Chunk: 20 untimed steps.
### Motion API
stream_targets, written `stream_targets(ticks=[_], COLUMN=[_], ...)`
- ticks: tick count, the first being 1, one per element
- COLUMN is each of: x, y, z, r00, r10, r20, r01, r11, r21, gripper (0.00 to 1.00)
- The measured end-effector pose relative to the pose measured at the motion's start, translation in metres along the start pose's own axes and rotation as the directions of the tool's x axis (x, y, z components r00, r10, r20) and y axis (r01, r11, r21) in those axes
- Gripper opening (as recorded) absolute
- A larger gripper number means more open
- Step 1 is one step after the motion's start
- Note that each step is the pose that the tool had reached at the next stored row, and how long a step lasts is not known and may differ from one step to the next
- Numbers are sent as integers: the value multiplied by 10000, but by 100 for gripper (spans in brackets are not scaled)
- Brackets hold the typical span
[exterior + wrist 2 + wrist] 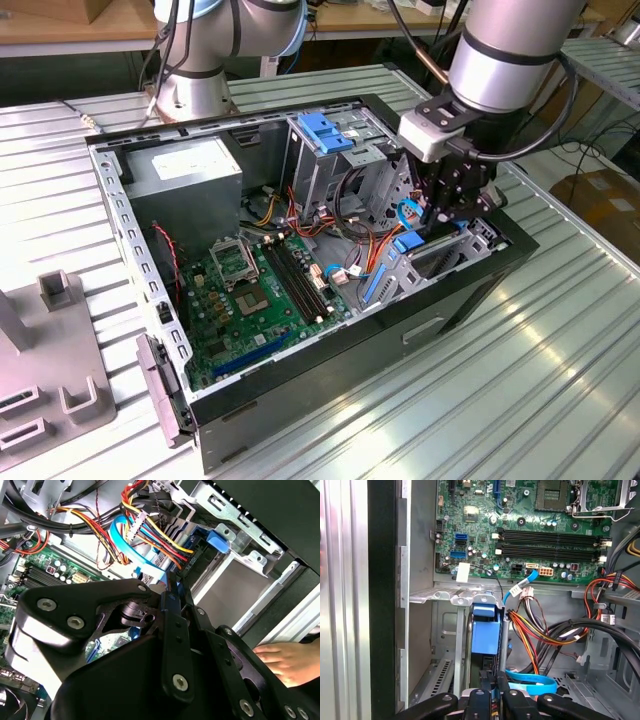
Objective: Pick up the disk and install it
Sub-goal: 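Insert the second disk wire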
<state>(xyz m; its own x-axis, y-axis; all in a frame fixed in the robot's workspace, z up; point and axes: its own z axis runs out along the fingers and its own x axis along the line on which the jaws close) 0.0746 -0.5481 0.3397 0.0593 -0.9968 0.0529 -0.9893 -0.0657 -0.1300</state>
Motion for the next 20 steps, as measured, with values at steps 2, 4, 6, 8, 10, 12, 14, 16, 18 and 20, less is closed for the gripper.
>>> stream_targets(ticks=[2, 4, 6, 8, 10, 12, 14, 16, 18, 20], x=[1, 1, 1, 0, 1, 3, 6, 7, 7, 7], y=[1, 1, 1, 1, -1, -6, -13, -15, -15, -15], z=[6, 9, 9, 11, -7, -43, -105, -112, -115, -116], r00=[10000, 10000, 10000, 10000, 10000, 10000, 10000, 10000, 10000, 10000], r10=[0, 0, 0, 0, 0, 0, 0, 1, 0, 0], r20=[-4, 0, 1, 6, 5, 3, 2, 6, 2, 2], r01=[0, 0, 0, 0, 0, 0, 0, -1, 0, 0], r11=[10000, 10000, 10000, 10000, 10000, 10000, 10000, 10000, 10000, 10000], r21=[-1, 0, 0, 2, 1, 1, 1, 2, 1, 1], gripper=[16, 16, 16, 18, 24, 24, 24, 24, 22, 16])
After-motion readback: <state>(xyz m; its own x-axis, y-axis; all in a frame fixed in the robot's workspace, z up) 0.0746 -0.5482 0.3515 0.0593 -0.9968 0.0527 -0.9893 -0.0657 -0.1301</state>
